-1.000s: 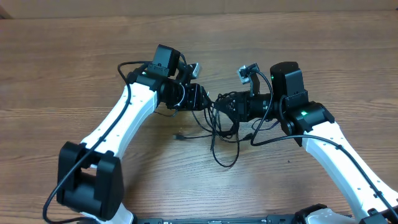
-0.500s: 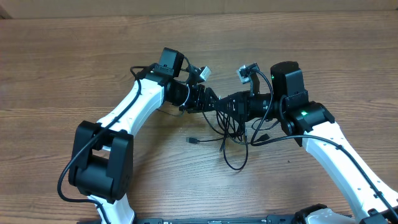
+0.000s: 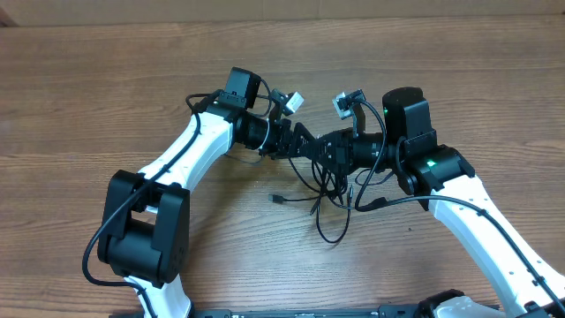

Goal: Untangle cables

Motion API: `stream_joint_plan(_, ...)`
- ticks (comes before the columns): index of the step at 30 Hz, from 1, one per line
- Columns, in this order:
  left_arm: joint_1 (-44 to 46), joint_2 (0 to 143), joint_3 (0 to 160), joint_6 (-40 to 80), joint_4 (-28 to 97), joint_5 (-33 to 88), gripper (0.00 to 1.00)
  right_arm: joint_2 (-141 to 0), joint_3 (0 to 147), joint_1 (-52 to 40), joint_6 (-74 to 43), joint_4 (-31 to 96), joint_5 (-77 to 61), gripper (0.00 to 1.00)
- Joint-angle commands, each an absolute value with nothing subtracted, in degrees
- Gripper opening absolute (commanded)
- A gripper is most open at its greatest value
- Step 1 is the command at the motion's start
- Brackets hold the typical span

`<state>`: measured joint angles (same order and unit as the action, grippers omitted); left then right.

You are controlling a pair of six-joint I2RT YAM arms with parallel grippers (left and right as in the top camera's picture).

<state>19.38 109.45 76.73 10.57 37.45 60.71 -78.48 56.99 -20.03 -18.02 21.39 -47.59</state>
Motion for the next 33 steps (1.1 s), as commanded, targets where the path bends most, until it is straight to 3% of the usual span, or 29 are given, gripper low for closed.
stream_joint_plan(1,19.9,109.3,76.9,9.2,42.3,55.1,0.44,-78.1,58.3,-20.6,-18.0,24.7,-34.0,0.04)
stream_joint_plan(4,19.9,109.3,76.9,10.3,48.4,40.1,0.31,-78.1,58.3,-20.6,-21.8,31.9,-16.7,0.04)
stream_joint_plan(6,19.9,109.3,76.9,12.6,51.5,32.6,0.24,-78.1,58.2,-20.6,-26.8,37.8,-3.7,0.1)
stream_joint_plan(9,19.9,109.3,76.9,12.9,52.9,30.7,0.21,-78.1,58.2,-20.6,-31.7,45.6,10.6,0.31)
stream_joint_plan(10,19.9,109.3,76.9,12.9,52.9,31.1,0.22,-78.1,58.2,-20.6,-31.7,47.1,12.9,0.34)
stream_joint_plan(14,20.3,109.3,76.9,12.8,52.0,35.5,0.31,-78.1,58.2,-20.5,-31.1,50.5,15.4,0.53)
stream_joint_plan(17,22.0,109.3,76.9,12.8,51.8,35.9,0.5,-78.1,58.2,-20.5,-31.1,53.6,14.7,0.67)
stream_joint_plan(19,23.6,109.4,76.9,12.8,51.7,34.6,0.56,-78.1,58.2,-20.5,-31.1,55.0,14.8,0.68)
stream_joint_plan(25,29.5,109.4,76.9,16.9,49.9,24.4,0.56,-77.7,58.8,-20.3,-32.8,56.8,14.7,0.69)
stream_joint_plan(33,37.2,109.4,76.9,15.3,36.0,8.0,0.64,-74.9,66.3,-14.7,-34.5,62.0,10.1,0.77)
